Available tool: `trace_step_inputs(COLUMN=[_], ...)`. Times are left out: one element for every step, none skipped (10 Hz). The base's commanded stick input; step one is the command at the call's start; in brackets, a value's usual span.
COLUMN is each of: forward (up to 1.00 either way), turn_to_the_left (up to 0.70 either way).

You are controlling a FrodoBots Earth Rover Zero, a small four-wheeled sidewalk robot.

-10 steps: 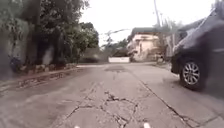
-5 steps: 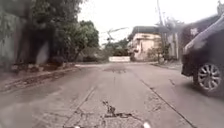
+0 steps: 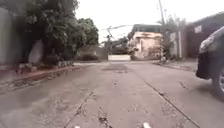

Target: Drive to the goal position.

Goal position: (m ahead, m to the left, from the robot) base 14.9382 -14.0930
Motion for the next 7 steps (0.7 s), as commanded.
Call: trace_step_inputs(forward=[0.85,0.85,0.85,0.85,0.85,0.85,0.85], turn_to_the_left=[-0.33,-0.33,-0.33,-0.28,-0.04,0.01,0.01])
